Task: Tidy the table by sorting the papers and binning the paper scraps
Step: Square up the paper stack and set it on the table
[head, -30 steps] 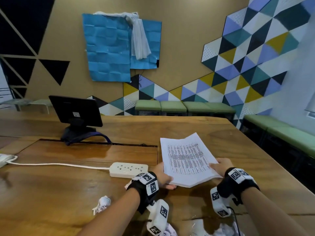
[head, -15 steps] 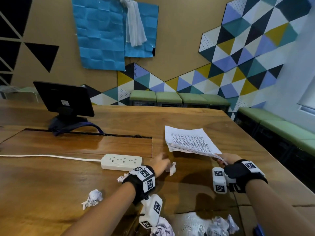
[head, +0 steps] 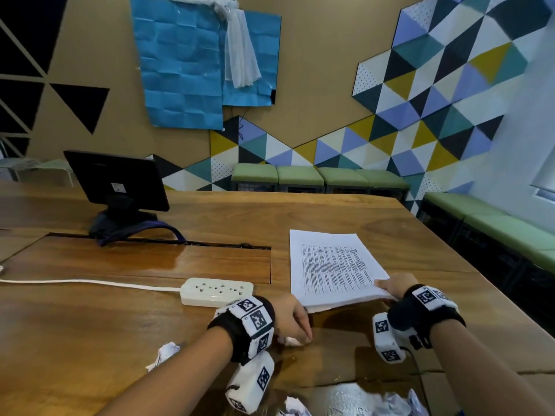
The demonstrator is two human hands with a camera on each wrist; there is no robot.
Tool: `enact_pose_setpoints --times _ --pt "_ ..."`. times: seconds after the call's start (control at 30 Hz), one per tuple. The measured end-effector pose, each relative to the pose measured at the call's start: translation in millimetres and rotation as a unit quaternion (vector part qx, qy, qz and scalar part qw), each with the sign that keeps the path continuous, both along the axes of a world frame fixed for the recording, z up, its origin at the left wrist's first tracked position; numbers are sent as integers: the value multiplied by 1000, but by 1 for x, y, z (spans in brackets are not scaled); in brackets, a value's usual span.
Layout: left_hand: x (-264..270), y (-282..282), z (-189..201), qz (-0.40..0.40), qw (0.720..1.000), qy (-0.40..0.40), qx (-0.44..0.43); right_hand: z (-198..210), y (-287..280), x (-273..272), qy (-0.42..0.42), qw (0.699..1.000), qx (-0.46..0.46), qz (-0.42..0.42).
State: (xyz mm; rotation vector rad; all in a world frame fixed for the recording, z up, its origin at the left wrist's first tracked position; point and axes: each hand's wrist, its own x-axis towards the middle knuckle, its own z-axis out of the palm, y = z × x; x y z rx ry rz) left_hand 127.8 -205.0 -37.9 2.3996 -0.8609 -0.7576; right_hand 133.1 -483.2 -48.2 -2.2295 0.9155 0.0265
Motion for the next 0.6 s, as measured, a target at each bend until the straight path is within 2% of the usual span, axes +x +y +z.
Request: enact_pose_setpoints --times 0.07,0.13,0.2,0.3,0.37,0.6 --pt "5 8 2 23 999 -6 -20 1 6 2 45 996 -67 38" --pt "11 12 2 75 994 -55 -49 1 13 3 73 991 -82 72" --pt "12 13 2 92 989 -114 -31 2 23 2 67 994 -65 63" --pt "15 11 -4 4 984 -131 121 4 32 1 115 986 -95 69" --pt "17 10 -9 -39 976 -121 179 4 32 -1 152 977 -122 85" --pt "15 6 -14 -50 973 -112 193 3 37 -8 218 960 -142 100"
